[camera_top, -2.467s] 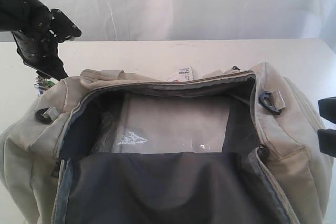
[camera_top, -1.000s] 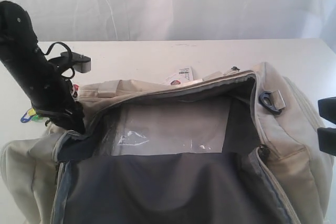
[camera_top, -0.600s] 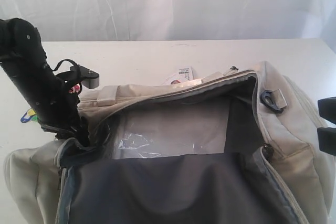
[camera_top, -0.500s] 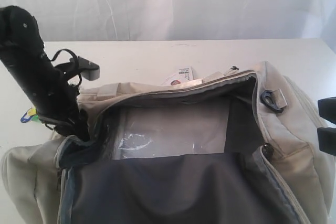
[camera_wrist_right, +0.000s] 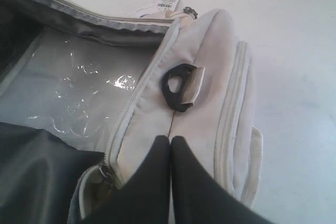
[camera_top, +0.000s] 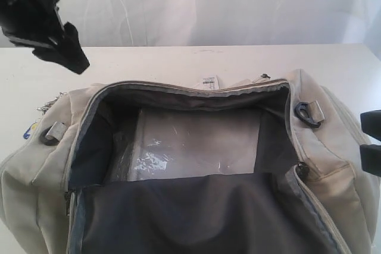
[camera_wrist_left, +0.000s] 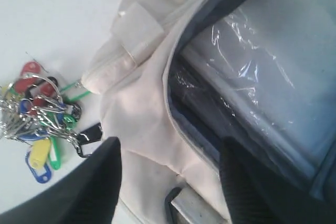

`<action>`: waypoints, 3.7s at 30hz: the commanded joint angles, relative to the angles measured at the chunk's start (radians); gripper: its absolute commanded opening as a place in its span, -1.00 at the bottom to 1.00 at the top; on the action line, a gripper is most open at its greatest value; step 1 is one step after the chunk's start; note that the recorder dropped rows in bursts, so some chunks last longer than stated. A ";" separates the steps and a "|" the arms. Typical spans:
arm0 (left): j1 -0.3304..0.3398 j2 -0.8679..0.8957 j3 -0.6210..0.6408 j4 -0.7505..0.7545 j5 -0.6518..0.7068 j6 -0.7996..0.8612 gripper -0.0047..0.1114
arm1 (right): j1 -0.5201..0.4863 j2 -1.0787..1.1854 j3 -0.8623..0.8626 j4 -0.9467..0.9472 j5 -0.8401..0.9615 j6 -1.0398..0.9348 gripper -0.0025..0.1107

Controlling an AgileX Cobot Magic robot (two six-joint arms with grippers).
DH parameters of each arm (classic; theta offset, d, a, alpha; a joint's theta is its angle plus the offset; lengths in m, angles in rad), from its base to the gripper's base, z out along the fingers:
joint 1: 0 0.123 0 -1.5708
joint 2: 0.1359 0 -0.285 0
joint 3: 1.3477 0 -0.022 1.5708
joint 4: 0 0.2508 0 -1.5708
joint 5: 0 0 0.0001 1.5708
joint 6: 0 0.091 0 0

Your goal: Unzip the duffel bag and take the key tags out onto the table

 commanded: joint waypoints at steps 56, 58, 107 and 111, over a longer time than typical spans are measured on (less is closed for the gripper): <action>-0.008 -0.913 0.674 -0.153 -0.268 -0.131 -0.92 | 0.003 0.001 0.006 0.026 -0.036 -0.009 -0.96; -0.003 -0.949 0.674 -0.153 -0.268 -0.131 -0.92 | 0.003 0.001 0.006 0.026 -0.036 -0.009 -0.96; 0.196 -1.507 0.984 -0.149 -0.428 -0.074 -0.92 | 0.003 -0.001 0.006 0.026 -0.036 -0.016 -0.96; 0.165 -1.507 1.092 -0.189 -0.542 -0.077 -0.92 | 0.003 -0.001 0.006 0.026 -0.036 -0.016 -0.96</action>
